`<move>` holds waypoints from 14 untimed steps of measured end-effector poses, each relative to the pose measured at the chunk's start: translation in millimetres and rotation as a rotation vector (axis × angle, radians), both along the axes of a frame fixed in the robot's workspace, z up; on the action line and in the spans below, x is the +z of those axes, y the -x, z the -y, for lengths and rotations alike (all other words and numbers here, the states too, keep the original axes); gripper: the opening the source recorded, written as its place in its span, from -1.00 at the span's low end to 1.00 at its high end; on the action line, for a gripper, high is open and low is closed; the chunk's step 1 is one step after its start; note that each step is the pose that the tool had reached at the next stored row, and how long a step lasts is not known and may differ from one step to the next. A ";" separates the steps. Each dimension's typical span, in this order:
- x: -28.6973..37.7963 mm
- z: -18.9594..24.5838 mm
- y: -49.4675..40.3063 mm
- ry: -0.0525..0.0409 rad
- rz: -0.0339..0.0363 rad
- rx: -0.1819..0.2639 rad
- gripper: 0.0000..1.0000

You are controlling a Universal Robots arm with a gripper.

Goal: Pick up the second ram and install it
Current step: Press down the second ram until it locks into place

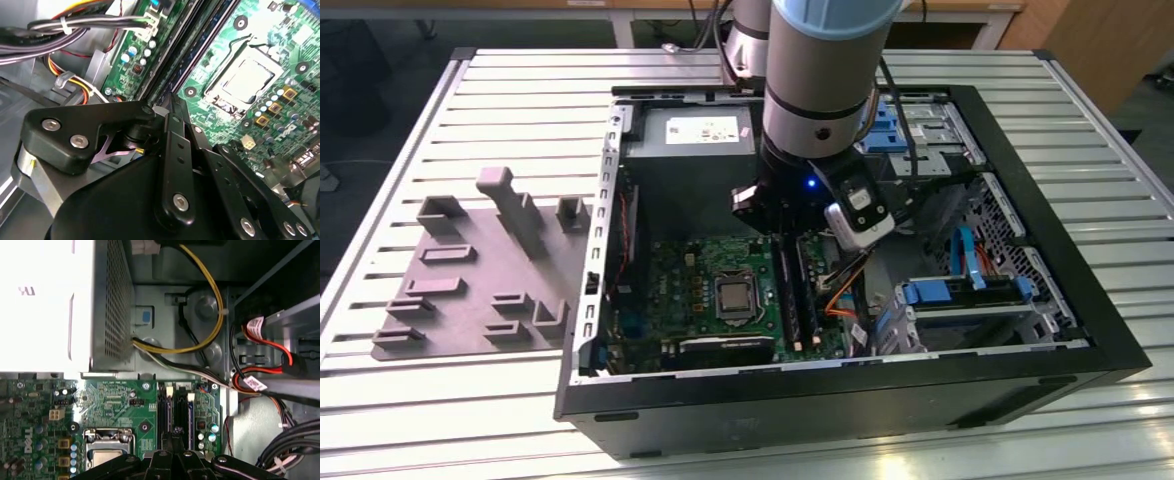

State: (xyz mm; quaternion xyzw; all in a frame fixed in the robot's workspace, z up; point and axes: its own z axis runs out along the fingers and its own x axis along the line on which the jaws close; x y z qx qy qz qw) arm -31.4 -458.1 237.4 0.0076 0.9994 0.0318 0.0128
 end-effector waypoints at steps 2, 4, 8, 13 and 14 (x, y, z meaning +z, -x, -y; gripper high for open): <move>0.0 -2.3 0.0 0.0000 0.0000 0.000 -0.79; -0.1 -4.2 0.0 0.0000 0.0000 0.000 -0.79; -0.1 -7.1 0.0 0.0000 0.0000 0.000 -0.79; -0.2 -9.4 0.0 -0.0001 0.0000 0.000 -0.79; -0.2 -9.4 0.0 -0.0001 0.0000 -0.001 -0.79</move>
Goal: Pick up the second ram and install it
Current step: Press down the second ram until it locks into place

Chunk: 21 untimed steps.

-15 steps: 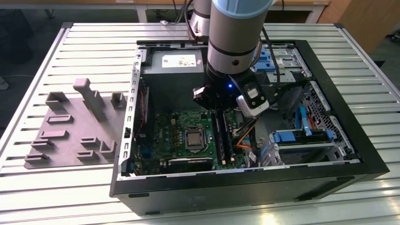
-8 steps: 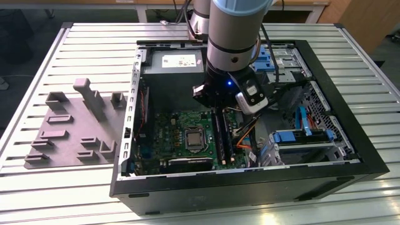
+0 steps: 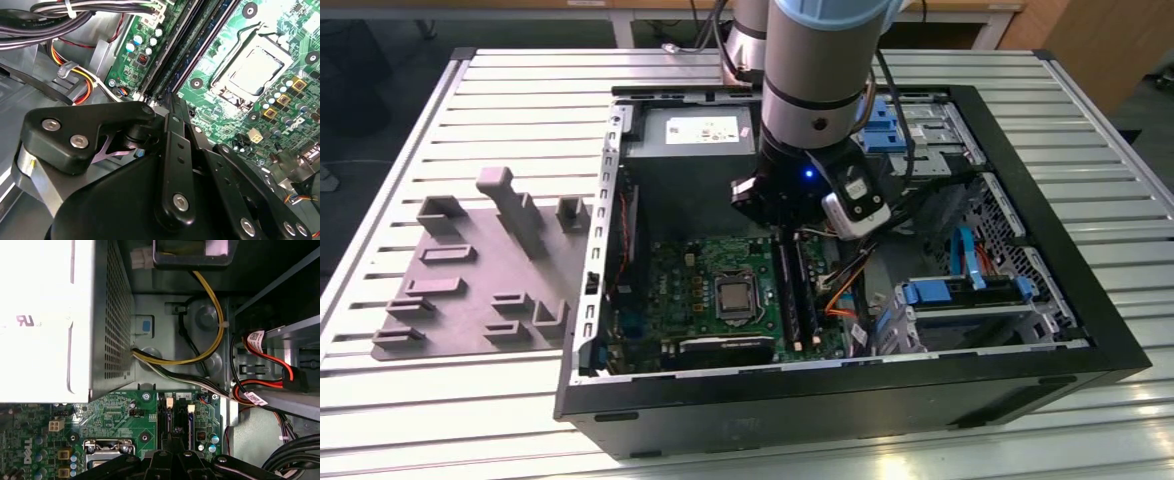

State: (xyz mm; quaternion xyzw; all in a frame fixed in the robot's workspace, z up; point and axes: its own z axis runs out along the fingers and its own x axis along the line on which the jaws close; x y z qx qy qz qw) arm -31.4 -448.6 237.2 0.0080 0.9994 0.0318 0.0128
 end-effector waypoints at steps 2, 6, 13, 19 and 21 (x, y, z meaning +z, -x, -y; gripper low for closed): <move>-0.1 -0.1 0.0 0.0001 0.0000 -0.003 -0.79; -0.1 -0.1 0.0 0.0002 0.0000 -0.005 -0.79; -0.5 -0.2 0.0 0.0001 0.0000 -0.010 -0.79; -2.5 -0.2 0.0 0.0000 0.0000 -0.020 -0.79; -3.8 -0.2 0.0 0.0000 0.0000 -0.021 -0.79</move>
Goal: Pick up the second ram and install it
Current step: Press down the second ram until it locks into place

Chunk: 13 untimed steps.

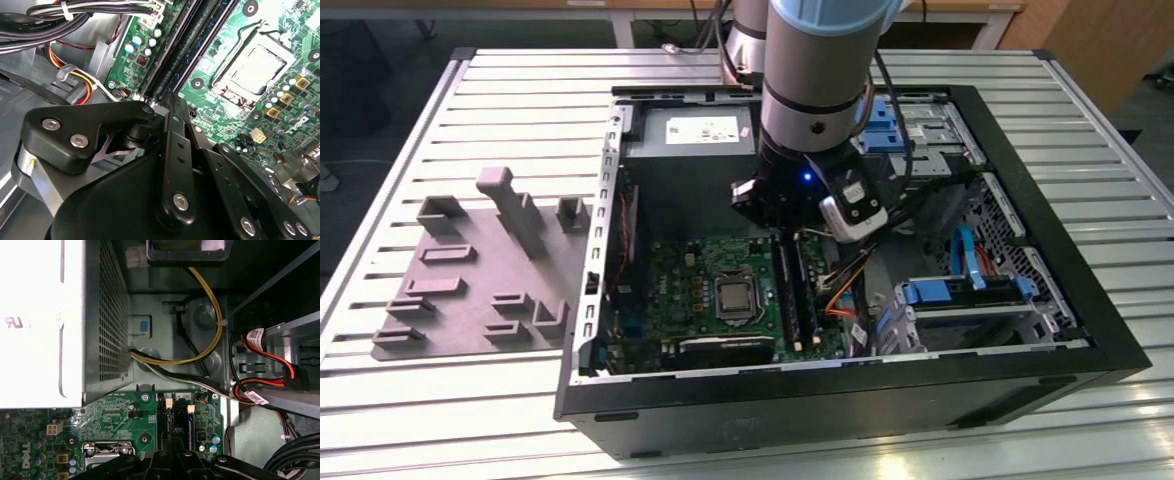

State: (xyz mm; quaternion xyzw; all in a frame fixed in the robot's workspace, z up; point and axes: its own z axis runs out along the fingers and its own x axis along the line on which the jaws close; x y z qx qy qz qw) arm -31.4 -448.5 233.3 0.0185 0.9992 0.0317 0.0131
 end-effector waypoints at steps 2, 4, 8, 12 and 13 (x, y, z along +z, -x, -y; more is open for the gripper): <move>-1.5 0.0 0.0 -0.0001 0.0000 -0.001 -0.79; -3.2 0.0 0.0 -0.0001 0.0000 -0.002 -0.79; -6.2 0.0 0.0 -0.0002 0.0000 -0.003 -0.79; -9.2 0.0 0.0 -0.0003 0.0001 -0.004 -0.79; -9.7 0.0 0.0 -0.0002 0.0000 -0.004 -0.79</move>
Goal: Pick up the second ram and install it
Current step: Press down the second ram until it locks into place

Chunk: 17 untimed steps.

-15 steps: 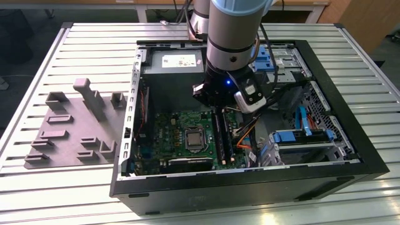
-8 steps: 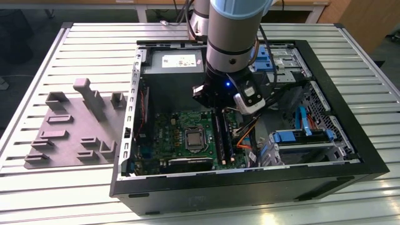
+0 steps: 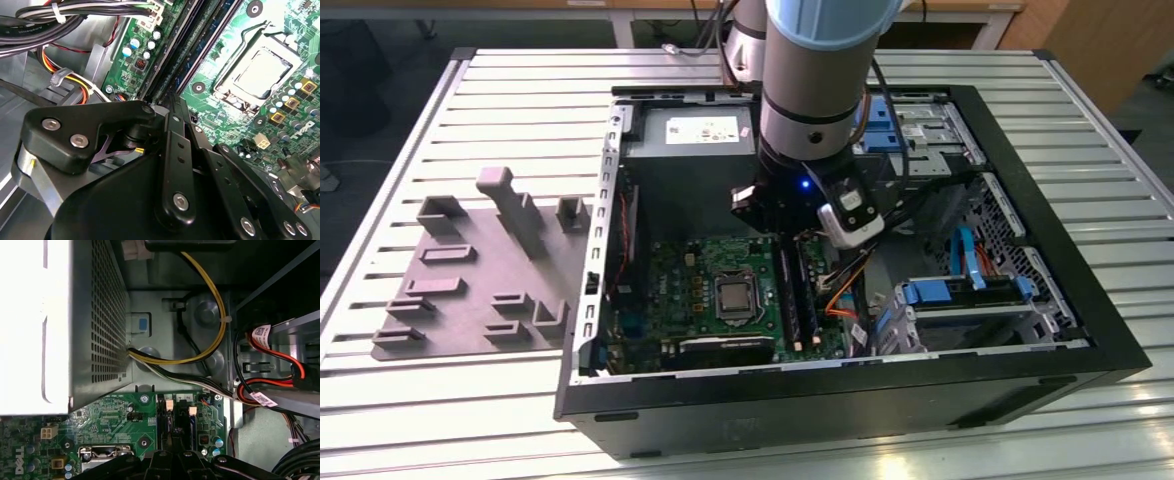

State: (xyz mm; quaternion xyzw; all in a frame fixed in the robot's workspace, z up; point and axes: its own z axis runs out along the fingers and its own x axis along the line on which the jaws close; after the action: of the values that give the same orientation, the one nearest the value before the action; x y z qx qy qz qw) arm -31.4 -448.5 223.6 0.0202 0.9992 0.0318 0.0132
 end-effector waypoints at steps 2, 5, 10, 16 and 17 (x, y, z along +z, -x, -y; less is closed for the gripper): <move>-0.3 0.0 0.0 0.0003 -0.0001 0.000 -0.79; -1.1 0.0 0.0 -0.0003 0.0001 0.000 -0.79; -1.9 0.0 0.0 0.0002 -0.0001 0.000 -0.79; -3.4 0.0 0.0 0.0004 -0.0002 0.000 -0.79; -3.6 0.0 0.0 0.0001 -0.0001 0.000 -0.79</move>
State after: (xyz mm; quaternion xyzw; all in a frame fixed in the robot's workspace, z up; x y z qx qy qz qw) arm -31.4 -448.5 220.0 0.0203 0.9992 0.0317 0.0131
